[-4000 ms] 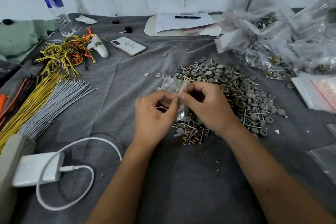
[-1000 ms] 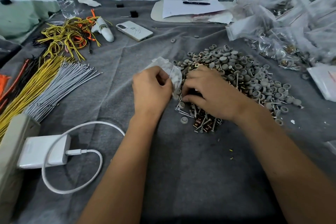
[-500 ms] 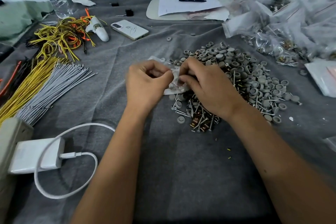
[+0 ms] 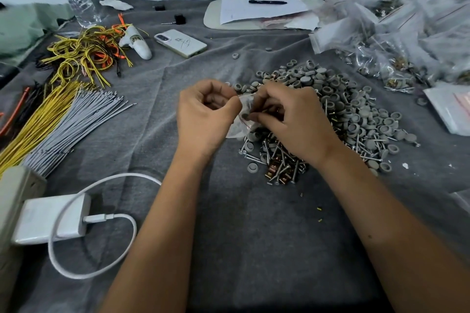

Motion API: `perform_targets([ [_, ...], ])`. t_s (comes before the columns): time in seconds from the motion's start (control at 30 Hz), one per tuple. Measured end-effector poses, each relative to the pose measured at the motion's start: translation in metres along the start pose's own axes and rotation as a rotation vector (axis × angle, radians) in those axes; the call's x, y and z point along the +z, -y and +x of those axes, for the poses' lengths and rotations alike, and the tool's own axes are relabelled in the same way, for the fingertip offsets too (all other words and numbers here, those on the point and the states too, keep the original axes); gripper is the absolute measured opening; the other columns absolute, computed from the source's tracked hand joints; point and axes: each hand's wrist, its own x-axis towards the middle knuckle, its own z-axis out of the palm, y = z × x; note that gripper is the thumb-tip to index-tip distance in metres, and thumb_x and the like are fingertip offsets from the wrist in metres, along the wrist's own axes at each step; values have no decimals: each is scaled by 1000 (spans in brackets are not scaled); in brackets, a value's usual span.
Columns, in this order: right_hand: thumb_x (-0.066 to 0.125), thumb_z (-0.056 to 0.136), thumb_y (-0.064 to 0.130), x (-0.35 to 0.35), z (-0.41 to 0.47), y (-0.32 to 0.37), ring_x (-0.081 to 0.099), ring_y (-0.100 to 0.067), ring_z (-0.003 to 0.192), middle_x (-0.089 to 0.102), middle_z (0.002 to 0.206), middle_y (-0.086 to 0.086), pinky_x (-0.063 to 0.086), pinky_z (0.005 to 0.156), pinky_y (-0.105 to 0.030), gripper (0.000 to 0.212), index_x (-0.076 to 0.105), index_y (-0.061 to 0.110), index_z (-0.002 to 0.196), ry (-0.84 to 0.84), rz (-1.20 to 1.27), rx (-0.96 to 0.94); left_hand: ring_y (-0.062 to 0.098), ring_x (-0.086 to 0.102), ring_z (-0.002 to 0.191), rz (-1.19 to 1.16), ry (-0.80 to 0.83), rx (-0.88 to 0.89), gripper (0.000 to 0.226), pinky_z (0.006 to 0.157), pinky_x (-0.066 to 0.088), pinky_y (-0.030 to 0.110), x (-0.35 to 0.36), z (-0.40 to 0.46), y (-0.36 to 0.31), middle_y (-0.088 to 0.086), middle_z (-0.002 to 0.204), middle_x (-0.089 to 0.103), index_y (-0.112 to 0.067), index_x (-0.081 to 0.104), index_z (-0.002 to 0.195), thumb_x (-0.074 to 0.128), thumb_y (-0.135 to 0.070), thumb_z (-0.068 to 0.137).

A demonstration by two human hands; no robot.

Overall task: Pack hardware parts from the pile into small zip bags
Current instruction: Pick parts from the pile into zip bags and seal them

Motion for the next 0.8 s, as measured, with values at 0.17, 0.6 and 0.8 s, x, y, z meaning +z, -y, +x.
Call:
perform_targets([
  [0.17,79,88,12,-5,2,-2,68,-5,83,72,89,4,57,78,-23,12,69,8,94,-108,-72,-17,11,56,54,168,-66,28,17,52,46,26,1,1,6,-4,58,61,-19,68,71,72,-3,77],
  [0.6,74,84,54,-1,2,4,34,-20,120,46,111,8,31,103,-46,34,73,29,107,363,-682,38,5,53,54,197,-157,48,10,53,44,24,2,2,13,-9,60,60,-19,70,71,70,-9,75],
  [0.8,71,85,58,3,-2,9,37,-21,122,51,111,7,30,103,-47,29,73,33,99,297,-706,87,6,53,56,198,-162,38,8,54,44,26,4,2,16,-10,60,59,-17,70,71,69,-9,74],
])
